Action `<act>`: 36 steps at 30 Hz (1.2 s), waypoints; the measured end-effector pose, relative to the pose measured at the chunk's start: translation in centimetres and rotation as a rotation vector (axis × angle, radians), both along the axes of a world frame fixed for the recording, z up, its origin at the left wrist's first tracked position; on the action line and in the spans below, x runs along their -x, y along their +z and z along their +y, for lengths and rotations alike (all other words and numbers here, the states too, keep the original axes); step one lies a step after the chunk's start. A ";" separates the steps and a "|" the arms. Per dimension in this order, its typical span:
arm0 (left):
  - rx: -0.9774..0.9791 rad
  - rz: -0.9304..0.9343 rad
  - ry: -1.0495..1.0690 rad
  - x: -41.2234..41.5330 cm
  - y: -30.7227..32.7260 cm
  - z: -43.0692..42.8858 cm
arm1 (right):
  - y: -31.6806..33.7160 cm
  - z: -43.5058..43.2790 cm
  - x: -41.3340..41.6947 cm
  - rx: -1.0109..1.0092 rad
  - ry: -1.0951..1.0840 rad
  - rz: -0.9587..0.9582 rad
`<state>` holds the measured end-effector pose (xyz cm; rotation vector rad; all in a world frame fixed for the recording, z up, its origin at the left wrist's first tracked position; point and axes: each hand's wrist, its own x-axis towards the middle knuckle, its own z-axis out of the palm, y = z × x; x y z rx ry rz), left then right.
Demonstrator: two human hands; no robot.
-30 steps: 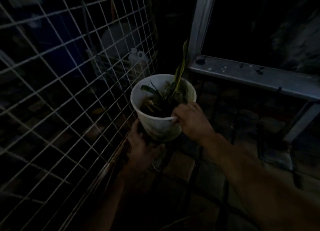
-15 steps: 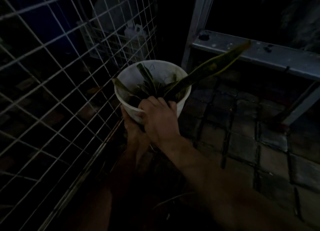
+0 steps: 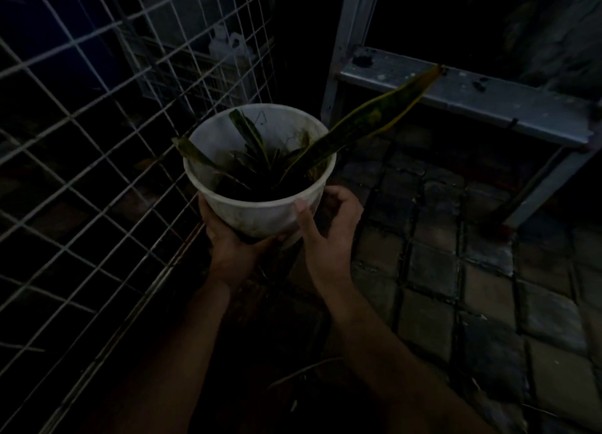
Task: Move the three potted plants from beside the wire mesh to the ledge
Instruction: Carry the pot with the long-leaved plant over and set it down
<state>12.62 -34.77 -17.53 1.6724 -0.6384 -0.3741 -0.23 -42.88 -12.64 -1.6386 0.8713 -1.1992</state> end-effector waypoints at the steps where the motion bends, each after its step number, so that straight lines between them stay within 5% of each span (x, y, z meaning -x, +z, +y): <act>1: -0.042 -0.030 0.002 -0.2 -0.4 -0.2 | -0.5 -0.6 0.4 -0.055 0.072 0.013; 10: 0.133 -0.013 0.029 -2.0 -2.7 0.9 | -3.5 -5.2 0.9 -0.194 0.386 0.011; 20: 0.073 -0.007 0.072 -0.2 -2.9 1.2 | -5.2 -5.2 0.8 -0.087 0.406 0.122; 36: -0.027 -0.068 0.026 -2.2 -3.1 -0.4 | -4.3 -6.3 -0.7 -0.307 0.427 0.122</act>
